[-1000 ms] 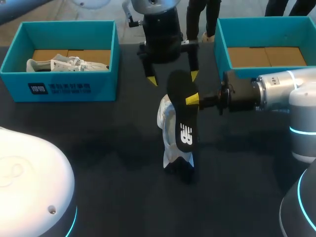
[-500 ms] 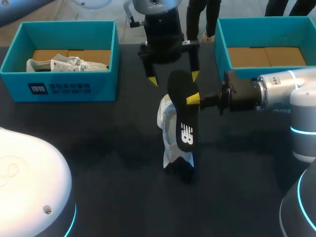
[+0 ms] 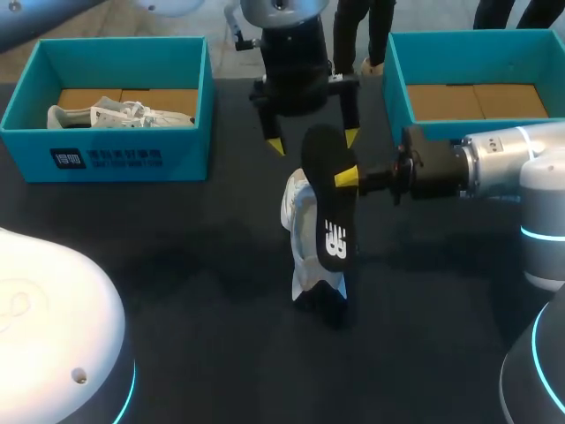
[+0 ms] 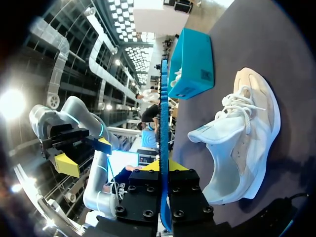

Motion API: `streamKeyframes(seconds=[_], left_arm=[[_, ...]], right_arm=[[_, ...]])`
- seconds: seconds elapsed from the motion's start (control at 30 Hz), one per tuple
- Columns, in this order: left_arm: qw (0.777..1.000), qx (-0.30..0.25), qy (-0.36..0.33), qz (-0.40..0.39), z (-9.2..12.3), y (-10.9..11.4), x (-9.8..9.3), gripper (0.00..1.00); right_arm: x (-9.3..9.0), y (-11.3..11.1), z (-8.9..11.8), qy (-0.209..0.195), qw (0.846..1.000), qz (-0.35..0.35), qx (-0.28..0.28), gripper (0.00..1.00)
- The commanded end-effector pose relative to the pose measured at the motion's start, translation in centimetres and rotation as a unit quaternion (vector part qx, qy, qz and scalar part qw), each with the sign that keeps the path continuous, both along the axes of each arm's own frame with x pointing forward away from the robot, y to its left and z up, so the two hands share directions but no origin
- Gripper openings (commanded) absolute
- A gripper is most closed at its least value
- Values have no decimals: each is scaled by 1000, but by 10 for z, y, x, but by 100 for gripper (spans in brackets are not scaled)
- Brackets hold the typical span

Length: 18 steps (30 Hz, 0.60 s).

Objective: Take the shoe out of the shoebox, open the shoe tongue, remove and reinsert the insole, then place the shoe into the shoebox

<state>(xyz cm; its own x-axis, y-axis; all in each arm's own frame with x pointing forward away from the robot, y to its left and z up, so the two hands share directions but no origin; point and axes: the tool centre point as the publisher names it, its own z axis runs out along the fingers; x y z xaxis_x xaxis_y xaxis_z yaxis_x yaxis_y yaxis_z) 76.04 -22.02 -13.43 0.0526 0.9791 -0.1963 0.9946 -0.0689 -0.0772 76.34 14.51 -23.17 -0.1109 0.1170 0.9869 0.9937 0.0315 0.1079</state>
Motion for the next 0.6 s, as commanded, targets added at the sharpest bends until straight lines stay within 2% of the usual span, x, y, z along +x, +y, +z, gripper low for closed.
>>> streamKeyframes(seconds=[0.03, 0.6], left_arm=[[1000, 2, -1, -1, 1, 0, 1, 100], [1000, 8, -2, -8, 0, 1, 2, 100]], right_arm=[[-1, 0, 0, -1, 1000, -2, 0, 0], [1, 1, 0, -1, 1000, -2, 0, 0]])
